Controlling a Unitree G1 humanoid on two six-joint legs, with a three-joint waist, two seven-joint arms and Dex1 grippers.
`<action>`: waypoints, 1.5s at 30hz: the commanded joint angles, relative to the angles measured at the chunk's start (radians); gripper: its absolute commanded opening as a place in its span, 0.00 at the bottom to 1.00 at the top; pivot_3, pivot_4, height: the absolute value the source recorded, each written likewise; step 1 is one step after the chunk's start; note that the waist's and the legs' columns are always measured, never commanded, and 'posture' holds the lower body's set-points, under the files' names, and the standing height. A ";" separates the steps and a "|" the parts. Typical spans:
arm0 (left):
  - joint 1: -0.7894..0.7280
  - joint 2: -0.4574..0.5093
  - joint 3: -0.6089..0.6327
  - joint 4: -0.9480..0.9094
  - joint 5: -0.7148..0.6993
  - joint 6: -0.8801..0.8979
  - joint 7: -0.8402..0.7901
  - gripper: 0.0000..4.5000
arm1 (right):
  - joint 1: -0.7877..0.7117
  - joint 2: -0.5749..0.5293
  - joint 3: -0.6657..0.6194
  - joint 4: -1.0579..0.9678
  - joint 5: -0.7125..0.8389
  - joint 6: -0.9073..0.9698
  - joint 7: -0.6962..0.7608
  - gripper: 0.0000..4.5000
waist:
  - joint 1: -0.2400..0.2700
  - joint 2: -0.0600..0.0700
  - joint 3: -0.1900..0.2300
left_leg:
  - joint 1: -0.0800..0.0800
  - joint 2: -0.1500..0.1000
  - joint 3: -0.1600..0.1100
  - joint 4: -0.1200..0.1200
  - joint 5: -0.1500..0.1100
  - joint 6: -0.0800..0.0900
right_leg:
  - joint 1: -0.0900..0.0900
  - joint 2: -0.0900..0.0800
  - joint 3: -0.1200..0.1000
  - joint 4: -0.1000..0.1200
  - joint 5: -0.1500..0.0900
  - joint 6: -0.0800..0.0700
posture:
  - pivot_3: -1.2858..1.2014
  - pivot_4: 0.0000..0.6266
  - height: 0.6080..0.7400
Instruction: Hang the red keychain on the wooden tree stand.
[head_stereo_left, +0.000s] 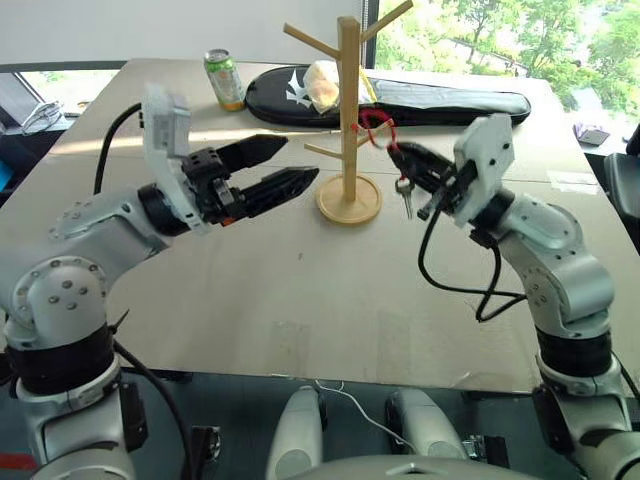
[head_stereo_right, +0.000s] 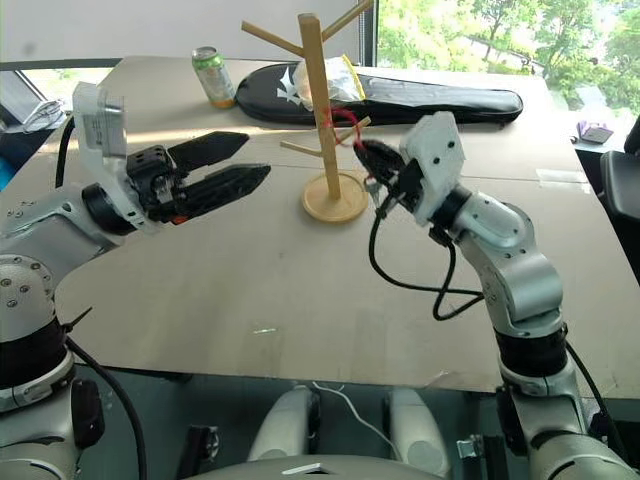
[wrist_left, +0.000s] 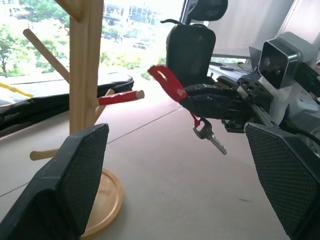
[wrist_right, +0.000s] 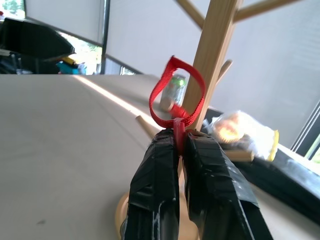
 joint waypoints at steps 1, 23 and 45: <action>-0.023 0.012 0.014 -0.018 -0.025 -0.011 0.026 1.00 | -0.033 0.013 0.026 0.067 -0.071 -0.090 -0.036 0.01 | 0.000 0.000 0.000 | 0.000 0.000 0.000 0.000 0.000 0.000 | 0.000 0.000 0.000 0.000 0.000 0.000 | 0.52 0.24 1.00; -0.026 0.048 0.010 -0.012 -0.059 -0.027 0.034 1.00 | 0.024 -0.009 0.063 0.069 -0.009 -0.111 0.064 0.01 | 0.000 0.000 0.000 | 0.000 0.000 0.000 0.000 0.000 0.000 | 0.000 0.000 0.000 0.000 0.000 0.000 | 0.52 0.24 1.00; -0.020 0.065 0.016 -0.017 -0.049 -0.036 0.026 1.00 | -0.021 -0.053 0.054 0.097 -0.053 -0.062 0.093 0.59 | 0.002 0.000 0.000 | 0.000 0.000 0.000 -0.001 0.000 0.000 | 0.000 0.000 0.000 -0.001 0.000 0.000 | 0.52 0.24 1.00</action>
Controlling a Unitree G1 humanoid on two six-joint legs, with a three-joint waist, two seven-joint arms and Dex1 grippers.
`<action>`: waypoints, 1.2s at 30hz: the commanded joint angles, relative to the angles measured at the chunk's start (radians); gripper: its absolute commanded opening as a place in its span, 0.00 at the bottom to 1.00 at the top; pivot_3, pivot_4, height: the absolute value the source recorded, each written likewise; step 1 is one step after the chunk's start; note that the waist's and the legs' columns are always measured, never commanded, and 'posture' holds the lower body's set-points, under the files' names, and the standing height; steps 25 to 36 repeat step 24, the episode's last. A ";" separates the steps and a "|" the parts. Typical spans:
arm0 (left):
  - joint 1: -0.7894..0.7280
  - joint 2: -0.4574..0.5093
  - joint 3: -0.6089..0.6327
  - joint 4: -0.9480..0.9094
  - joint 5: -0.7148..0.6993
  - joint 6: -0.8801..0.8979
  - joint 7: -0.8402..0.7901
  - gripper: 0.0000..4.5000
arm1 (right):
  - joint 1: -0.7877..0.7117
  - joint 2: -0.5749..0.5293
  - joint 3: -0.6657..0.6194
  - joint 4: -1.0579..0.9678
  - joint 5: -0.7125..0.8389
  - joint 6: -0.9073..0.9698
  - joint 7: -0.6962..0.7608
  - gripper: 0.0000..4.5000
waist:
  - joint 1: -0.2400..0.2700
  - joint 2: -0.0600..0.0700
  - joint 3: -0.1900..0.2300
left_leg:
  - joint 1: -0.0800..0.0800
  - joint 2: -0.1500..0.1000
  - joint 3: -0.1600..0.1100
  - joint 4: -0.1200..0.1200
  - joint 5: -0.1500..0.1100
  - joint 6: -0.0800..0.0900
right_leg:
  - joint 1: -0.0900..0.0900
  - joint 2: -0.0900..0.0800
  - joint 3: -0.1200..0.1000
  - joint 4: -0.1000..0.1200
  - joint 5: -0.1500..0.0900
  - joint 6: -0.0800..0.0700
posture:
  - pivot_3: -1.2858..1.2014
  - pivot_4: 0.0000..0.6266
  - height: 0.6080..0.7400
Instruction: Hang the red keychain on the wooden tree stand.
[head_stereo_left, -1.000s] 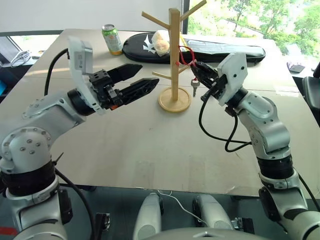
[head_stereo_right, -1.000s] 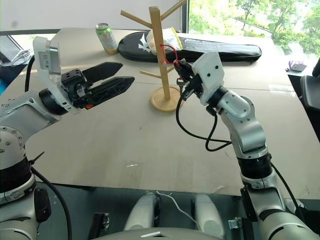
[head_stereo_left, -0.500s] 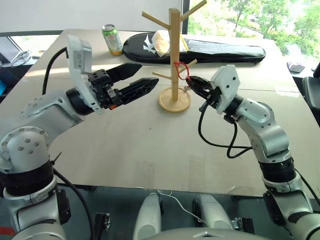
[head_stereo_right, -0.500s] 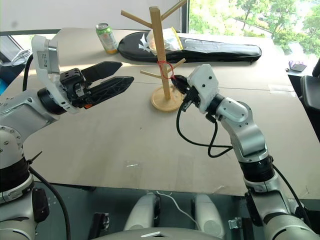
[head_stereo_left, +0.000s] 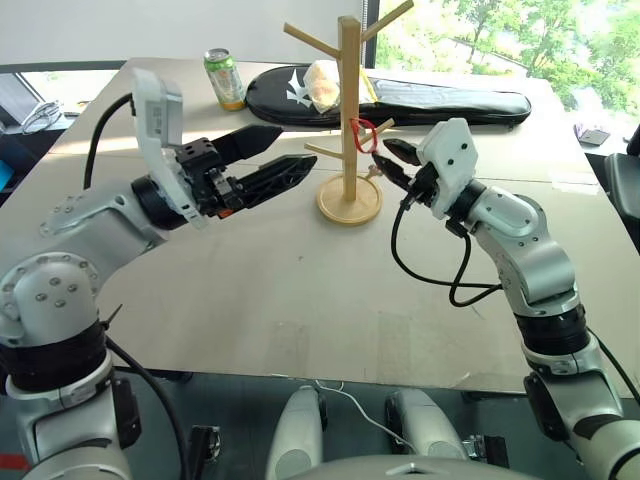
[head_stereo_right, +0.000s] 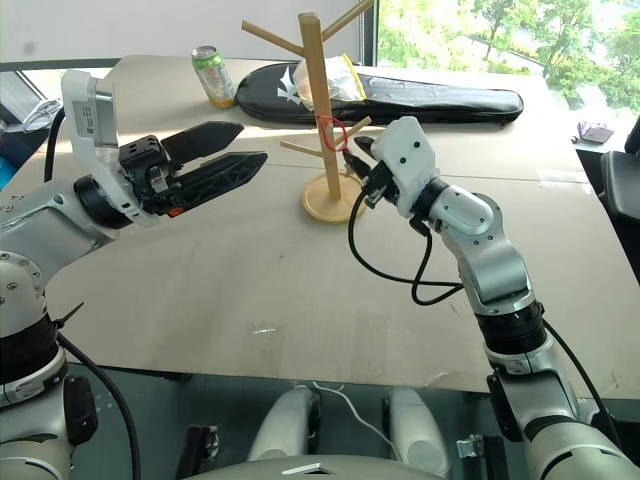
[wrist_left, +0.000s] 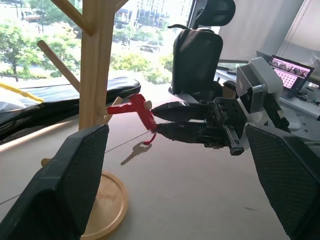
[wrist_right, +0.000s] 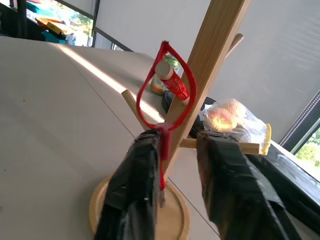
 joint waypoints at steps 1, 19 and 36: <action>-0.010 0.025 0.021 -0.017 -0.004 -0.023 -0.016 1.00 | 0.004 -0.045 -0.033 -0.056 0.029 0.017 0.046 0.69 | 0.001 0.000 0.000 | 0.000 0.000 0.000 0.000 0.000 0.000 | 0.000 0.000 0.000 0.000 0.000 0.000 | 0.52 0.24 1.00; -0.059 0.214 -0.067 0.174 0.255 -0.069 -0.304 1.00 | -0.041 -0.295 -0.178 -0.063 0.300 0.225 0.290 0.98 | 0.001 0.000 0.001 | -0.001 0.000 0.001 -0.002 0.000 0.000 | -0.001 0.000 0.000 -0.002 0.000 0.000 | 0.52 0.24 1.00; -0.069 0.242 -0.076 0.198 0.289 -0.079 -0.353 1.00 | -0.039 -0.309 -0.194 -0.095 0.350 0.269 0.303 0.98 | -0.002 0.000 0.001 | -0.001 0.000 0.001 -0.001 0.000 0.000 | -0.002 0.000 0.000 -0.001 0.000 0.000 | 0.52 0.24 1.00</action>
